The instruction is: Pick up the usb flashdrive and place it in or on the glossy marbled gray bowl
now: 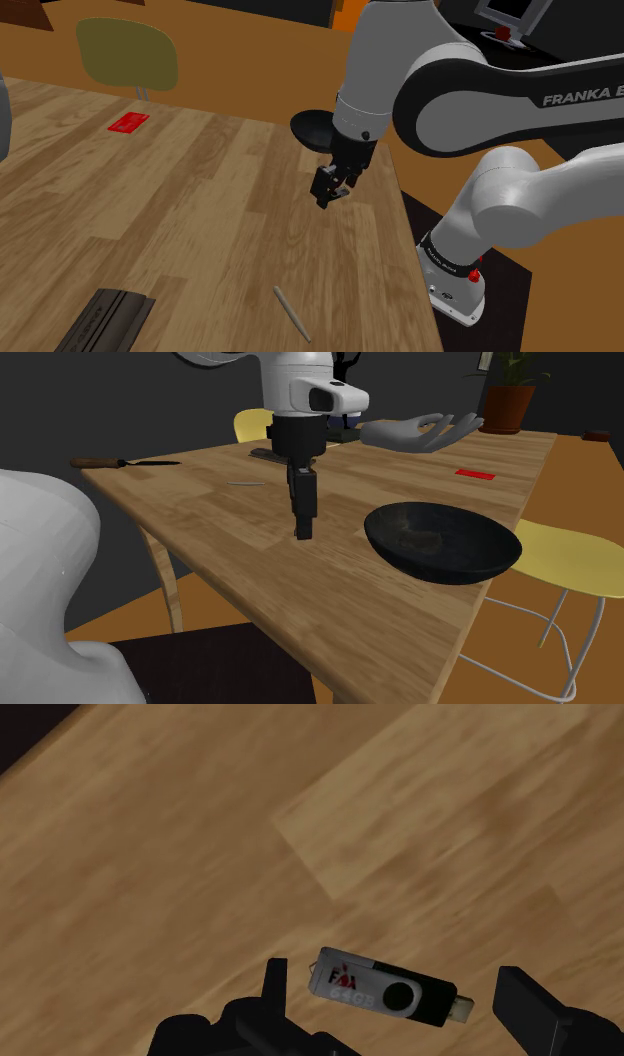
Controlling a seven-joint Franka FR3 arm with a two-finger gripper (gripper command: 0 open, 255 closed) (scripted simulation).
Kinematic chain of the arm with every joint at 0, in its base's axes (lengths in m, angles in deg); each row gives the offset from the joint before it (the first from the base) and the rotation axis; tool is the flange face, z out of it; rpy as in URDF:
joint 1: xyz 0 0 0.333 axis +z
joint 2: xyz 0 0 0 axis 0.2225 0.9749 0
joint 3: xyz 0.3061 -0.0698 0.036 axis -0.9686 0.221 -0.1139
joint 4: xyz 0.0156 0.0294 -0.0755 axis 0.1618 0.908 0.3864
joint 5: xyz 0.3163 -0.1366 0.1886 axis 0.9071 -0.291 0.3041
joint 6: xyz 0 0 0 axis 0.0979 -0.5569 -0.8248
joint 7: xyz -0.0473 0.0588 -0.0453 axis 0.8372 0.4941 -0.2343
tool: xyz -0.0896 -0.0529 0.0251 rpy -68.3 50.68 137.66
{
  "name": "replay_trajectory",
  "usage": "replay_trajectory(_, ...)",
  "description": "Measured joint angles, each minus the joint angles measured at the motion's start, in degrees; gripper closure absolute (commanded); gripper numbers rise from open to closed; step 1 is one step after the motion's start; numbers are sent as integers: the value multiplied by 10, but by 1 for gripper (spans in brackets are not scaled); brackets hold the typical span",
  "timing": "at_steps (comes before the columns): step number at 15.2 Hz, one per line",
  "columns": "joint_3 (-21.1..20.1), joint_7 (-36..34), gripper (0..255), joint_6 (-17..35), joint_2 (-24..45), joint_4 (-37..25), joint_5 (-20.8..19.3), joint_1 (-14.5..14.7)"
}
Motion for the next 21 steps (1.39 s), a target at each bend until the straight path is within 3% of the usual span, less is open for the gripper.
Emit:
replay_trajectory(1,0,0,0,0,0,0,0,0)
replay_trajectory(2,0,0,255,0,0,0,0,0)
replay_trajectory(12,0,0,255,0,-1,0,0,0)
replay_trajectory(21,21,-2,255,-67,-20,-48,-18,-5)
